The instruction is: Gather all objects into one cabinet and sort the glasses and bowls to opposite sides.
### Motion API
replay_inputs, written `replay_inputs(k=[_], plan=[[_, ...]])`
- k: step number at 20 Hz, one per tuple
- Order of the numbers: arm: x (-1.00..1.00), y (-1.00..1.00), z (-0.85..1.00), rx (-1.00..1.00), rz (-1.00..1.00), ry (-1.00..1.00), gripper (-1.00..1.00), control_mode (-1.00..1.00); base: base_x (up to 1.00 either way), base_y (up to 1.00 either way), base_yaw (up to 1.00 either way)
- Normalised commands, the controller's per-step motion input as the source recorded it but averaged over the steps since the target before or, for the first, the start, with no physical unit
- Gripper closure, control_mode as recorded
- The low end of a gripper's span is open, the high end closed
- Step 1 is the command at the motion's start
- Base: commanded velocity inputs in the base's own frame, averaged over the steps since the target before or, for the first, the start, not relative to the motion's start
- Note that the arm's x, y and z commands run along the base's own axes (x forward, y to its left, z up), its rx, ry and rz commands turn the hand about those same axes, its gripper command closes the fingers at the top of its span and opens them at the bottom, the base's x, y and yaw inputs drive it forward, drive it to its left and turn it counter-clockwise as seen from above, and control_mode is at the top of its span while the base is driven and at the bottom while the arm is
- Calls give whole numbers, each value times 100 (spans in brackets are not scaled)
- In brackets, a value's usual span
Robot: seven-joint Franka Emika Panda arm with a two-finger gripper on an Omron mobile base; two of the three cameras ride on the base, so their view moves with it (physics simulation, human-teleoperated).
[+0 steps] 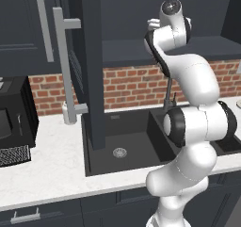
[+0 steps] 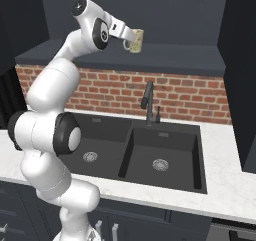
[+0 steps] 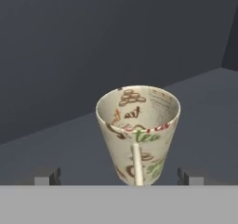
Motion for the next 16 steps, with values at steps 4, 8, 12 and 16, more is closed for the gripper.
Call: replay_inputs(k=[4, 8, 12, 16], plan=[[2, -17, 0, 0, 0, 0, -100, -100, 0, 0, 0], [0, -19, -1, 0, 0, 0, -100, -100, 0, 0, 0], [10, -6, 0, 0, 0, 0, -100, -100, 0, 0, 0], [6, 0, -7, 0, 0, 0, -100, -100, 0, 0, 0]])
